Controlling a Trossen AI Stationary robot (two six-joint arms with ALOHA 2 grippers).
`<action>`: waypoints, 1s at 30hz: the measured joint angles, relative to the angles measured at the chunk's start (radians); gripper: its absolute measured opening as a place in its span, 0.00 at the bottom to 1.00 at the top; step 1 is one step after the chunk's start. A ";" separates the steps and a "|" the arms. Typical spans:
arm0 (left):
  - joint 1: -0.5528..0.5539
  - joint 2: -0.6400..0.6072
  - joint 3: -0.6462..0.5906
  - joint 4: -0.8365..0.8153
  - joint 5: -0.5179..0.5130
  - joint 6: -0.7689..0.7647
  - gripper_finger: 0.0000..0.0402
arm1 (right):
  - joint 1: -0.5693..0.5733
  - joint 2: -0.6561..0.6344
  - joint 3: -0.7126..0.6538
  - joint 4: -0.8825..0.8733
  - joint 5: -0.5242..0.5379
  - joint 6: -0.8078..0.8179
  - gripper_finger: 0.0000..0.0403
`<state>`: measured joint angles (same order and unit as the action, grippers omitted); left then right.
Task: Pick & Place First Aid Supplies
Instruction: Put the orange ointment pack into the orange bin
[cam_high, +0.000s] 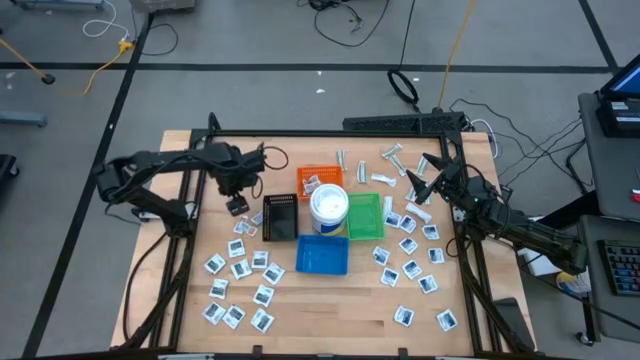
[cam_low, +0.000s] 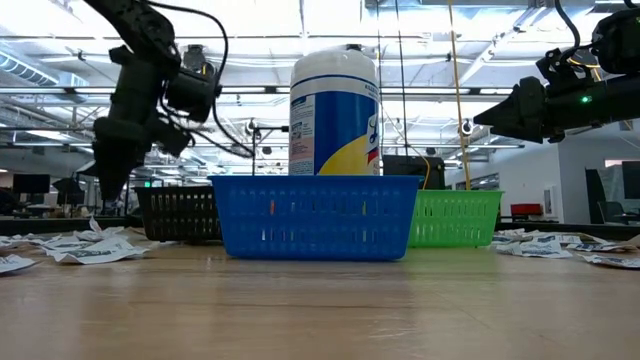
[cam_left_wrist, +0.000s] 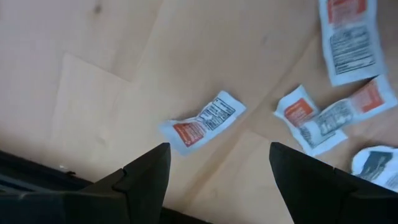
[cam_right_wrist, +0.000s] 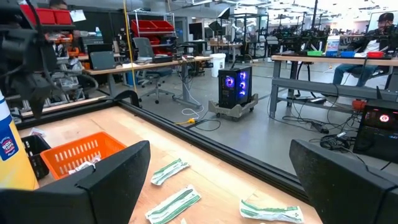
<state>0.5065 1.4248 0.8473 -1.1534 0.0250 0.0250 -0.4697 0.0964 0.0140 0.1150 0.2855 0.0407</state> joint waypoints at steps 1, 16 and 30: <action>-0.002 0.007 -0.006 0.003 0.000 0.008 0.70 | 0.000 0.000 0.000 0.000 0.000 0.000 0.94; -0.023 0.124 -0.043 0.073 0.000 0.059 0.67 | 0.000 0.000 0.000 0.000 0.000 0.000 0.94; -0.026 0.175 -0.043 0.075 0.001 0.067 0.66 | 0.000 0.000 0.000 0.000 0.000 0.000 0.94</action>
<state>0.4808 1.5997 0.8040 -1.0786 0.0258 0.0925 -0.4698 0.0966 0.0143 0.1153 0.2855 0.0406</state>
